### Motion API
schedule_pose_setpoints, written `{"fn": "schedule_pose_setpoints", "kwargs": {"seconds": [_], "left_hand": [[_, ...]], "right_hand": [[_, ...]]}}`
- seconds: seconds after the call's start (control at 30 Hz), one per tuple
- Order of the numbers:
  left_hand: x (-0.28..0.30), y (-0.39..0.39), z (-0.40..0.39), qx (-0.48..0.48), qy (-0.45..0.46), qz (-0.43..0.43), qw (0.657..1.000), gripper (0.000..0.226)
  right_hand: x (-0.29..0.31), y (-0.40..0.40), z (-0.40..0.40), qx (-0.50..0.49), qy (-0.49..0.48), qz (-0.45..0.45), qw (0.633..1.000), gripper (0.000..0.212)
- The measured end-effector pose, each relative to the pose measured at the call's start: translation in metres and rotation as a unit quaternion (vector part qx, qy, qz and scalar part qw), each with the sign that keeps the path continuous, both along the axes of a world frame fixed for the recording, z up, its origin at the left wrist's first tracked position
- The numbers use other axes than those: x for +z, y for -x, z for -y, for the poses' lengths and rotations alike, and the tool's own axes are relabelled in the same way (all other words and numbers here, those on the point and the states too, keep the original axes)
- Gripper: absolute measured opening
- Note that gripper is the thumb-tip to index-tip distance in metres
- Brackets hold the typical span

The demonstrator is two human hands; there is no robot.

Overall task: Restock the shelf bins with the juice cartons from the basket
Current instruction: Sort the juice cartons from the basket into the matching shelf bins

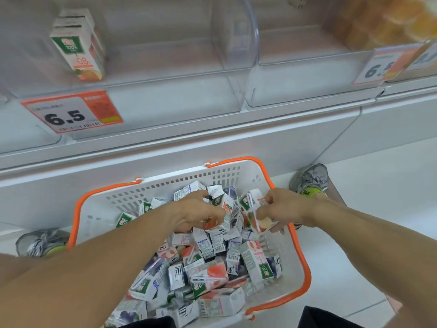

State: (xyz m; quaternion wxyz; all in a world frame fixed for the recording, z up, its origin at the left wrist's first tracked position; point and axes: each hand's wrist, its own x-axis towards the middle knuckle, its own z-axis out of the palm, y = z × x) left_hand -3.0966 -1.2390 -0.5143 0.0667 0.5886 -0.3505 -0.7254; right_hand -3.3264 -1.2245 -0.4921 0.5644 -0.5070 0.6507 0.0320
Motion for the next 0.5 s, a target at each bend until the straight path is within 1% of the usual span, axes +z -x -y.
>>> {"fn": "schedule_pose_setpoints", "kwargs": {"seconds": [0.03, 0.07, 0.13, 0.17, 0.2, 0.27, 0.33, 0.4, 0.47, 0.5], "left_hand": [[0.006, 0.001, 0.001, 0.008, -0.004, -0.015, 1.0, 0.046], [0.012, 0.002, 0.002, 0.011, -0.004, -0.03, 0.999, 0.033], [0.022, 0.005, 0.001, 0.011, 0.002, -0.07, 0.997, 0.022], [0.027, 0.008, 0.0, 0.015, 0.006, -0.093, 0.996, 0.02], [0.032, 0.01, -0.001, 0.023, 0.016, -0.11, 0.994, 0.02], [0.043, 0.012, -0.002, 0.038, 0.043, -0.136, 0.989, 0.023], [0.053, 0.011, -0.001, 0.045, 0.065, -0.145, 0.986, 0.026], [0.059, 0.009, 0.001, 0.063, 0.085, -0.135, 0.985, 0.047], [0.063, 0.006, 0.004, 0.109, 0.114, -0.121, 0.98, 0.073], [0.066, 0.004, 0.005, 0.131, 0.129, -0.115, 0.976, 0.081]], "right_hand": [[0.004, -0.002, 0.002, -0.035, 0.001, 0.035, 0.999, 0.027], [0.01, -0.004, 0.004, -0.067, 0.0, 0.068, 0.995, 0.022], [0.022, -0.009, 0.005, -0.112, -0.002, 0.122, 0.986, 0.018], [0.027, -0.012, 0.005, -0.122, -0.001, 0.145, 0.982, 0.019], [0.031, -0.014, 0.005, -0.128, 0.003, 0.164, 0.978, 0.025], [0.04, -0.016, 0.006, -0.141, 0.017, 0.186, 0.972, 0.04], [0.049, -0.016, 0.007, -0.152, 0.031, 0.203, 0.967, 0.047], [0.059, -0.018, 0.008, -0.153, 0.054, 0.204, 0.965, 0.054], [0.07, -0.021, 0.009, -0.163, 0.084, 0.207, 0.961, 0.065], [0.075, -0.023, 0.01, -0.17, 0.094, 0.218, 0.956, 0.071]]}}
